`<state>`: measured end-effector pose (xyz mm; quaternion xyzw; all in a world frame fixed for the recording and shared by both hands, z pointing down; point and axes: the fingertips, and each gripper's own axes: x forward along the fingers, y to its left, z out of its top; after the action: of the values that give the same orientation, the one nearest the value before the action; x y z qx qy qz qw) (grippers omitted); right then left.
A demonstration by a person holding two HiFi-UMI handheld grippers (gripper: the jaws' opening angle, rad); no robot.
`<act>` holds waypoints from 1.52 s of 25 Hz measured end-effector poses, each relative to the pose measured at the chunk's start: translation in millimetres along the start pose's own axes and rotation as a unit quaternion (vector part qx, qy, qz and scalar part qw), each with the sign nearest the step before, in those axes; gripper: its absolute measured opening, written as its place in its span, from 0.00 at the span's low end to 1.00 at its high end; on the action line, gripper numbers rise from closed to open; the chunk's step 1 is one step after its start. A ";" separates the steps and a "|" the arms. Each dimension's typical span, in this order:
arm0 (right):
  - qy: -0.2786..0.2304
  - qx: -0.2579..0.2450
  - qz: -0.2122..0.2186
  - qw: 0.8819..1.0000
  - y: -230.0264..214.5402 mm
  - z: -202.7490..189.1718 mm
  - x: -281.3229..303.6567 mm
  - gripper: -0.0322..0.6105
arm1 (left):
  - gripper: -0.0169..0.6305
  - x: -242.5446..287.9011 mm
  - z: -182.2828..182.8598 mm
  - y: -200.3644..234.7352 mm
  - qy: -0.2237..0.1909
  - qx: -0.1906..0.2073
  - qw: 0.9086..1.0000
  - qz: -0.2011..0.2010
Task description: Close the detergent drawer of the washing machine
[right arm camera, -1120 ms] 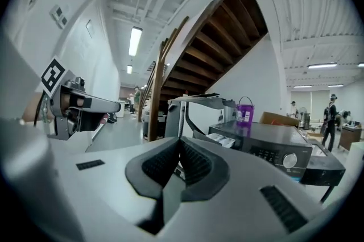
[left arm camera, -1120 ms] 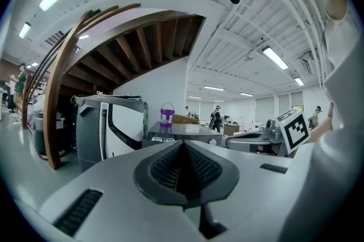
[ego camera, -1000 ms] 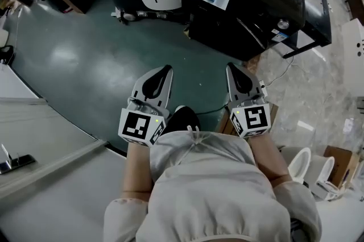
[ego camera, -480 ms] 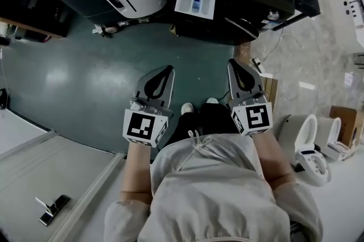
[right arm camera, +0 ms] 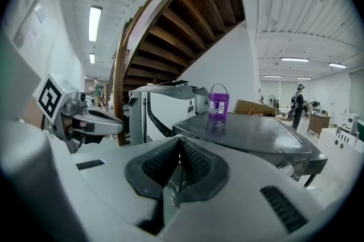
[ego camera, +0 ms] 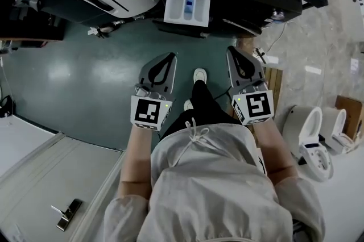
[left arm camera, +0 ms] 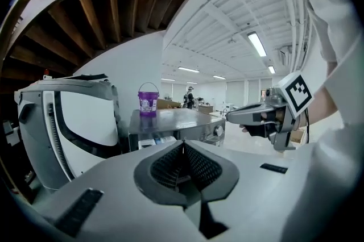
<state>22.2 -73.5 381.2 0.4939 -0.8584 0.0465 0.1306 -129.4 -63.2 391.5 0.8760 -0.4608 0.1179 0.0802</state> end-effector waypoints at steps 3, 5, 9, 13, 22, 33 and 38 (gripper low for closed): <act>-0.002 0.004 0.017 1.000 -9.4 -2.5 22.0 0.06 | 0.06 26.2 -15.1 14.6 0.007 0.011 1.000 0.000; -0.002 0.003 0.022 1.000 -17.1 -6.0 35.5 0.06 | 0.06 43.5 -25.5 21.9 0.015 0.004 1.000 -0.004; 0.012 0.003 0.024 1.000 -28.3 -22.6 58.0 0.06 | 0.06 70.1 -52.1 29.3 0.037 -0.016 0.999 -0.016; 0.026 0.013 0.024 0.999 -35.5 -39.6 76.6 0.06 | 0.06 90.3 -79.9 35.7 0.059 -0.044 0.997 -0.016; 0.039 0.018 0.022 0.999 -43.9 -57.5 99.6 0.06 | 0.06 115.3 -101.1 49.6 0.064 -0.082 0.995 -0.003; 0.040 0.014 0.030 0.999 -47.2 -56.1 116.0 0.06 | 0.05 134.2 -93.8 60.4 0.064 -0.096 0.993 0.002; 0.054 0.016 0.030 0.998 -54.4 -55.3 124.4 0.06 | 0.05 149.2 -88.1 66.7 0.072 -0.086 0.994 0.012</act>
<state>19.4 -193.5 465.4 0.4667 -0.8636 0.0910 0.1678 -114.5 -196.4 520.0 0.8497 -0.4724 0.1413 0.1869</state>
